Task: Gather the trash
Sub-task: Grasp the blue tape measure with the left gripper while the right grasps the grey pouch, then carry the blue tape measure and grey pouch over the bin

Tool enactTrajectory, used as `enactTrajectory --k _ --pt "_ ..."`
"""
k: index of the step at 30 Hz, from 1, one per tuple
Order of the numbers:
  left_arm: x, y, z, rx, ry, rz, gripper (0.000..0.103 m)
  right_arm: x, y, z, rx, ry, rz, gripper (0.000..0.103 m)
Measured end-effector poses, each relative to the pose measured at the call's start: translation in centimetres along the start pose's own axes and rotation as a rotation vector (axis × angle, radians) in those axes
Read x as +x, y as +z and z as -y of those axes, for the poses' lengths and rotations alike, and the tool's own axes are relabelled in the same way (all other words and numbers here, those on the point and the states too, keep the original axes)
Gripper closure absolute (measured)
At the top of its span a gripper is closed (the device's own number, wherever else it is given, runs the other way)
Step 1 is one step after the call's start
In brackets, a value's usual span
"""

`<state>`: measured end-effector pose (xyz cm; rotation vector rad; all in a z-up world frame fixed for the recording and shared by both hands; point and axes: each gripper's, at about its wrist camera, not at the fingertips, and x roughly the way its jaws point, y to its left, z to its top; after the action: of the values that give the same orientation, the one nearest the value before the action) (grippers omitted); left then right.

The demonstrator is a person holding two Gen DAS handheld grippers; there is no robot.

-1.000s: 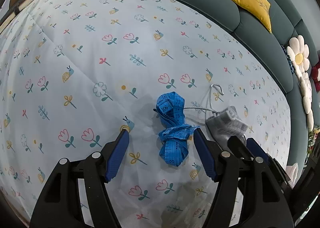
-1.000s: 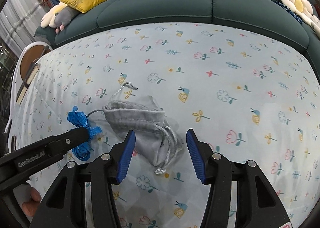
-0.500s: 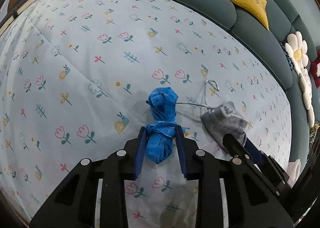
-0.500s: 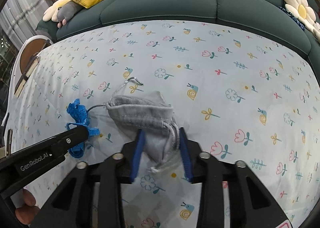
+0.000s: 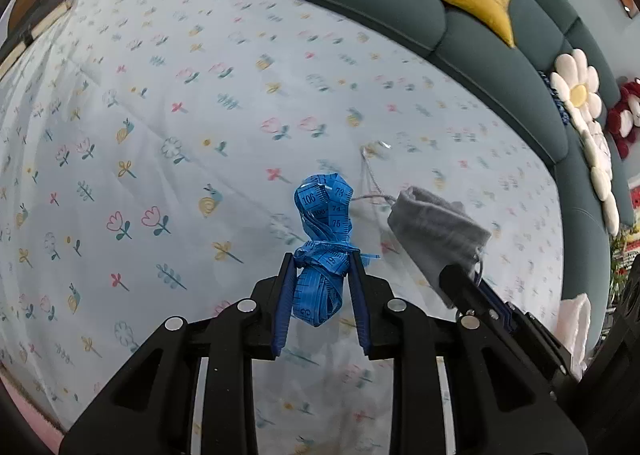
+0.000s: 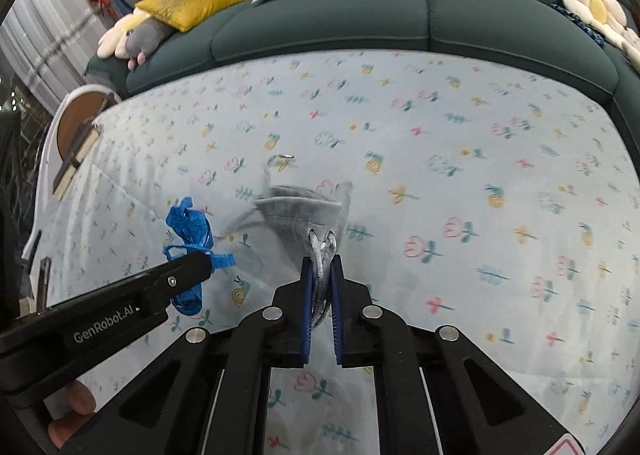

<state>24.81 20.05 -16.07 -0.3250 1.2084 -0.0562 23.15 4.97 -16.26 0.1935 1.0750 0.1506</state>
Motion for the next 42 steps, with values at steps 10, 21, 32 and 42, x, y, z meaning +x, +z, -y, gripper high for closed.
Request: enactTrajectory --k 10,21,32,42 --pt "-5.5 -1.1 5.6 0.103 -0.034 0.077 0.078 -8.4 1.1 3.0 0.051 -0.011 0.15 0.095" --pt "-10.5 -3.8 13.3 0.242 -0.073 0.149 0.077 -17.4 0.7 7.8 0.116 -0.034 0.3 0.095" --pt "-13.9 -7.5 20.8 0.391 -0.095 0.2 0.077 -24.8 -1.4 14.0 0.21 -0.067 0.426 0.095" --pt "-15.3 -10.9 26.6 0.506 -0.116 0.216 0.077 -29.2 -4.2 19.0 0.274 -0.106 0.492 0.095"
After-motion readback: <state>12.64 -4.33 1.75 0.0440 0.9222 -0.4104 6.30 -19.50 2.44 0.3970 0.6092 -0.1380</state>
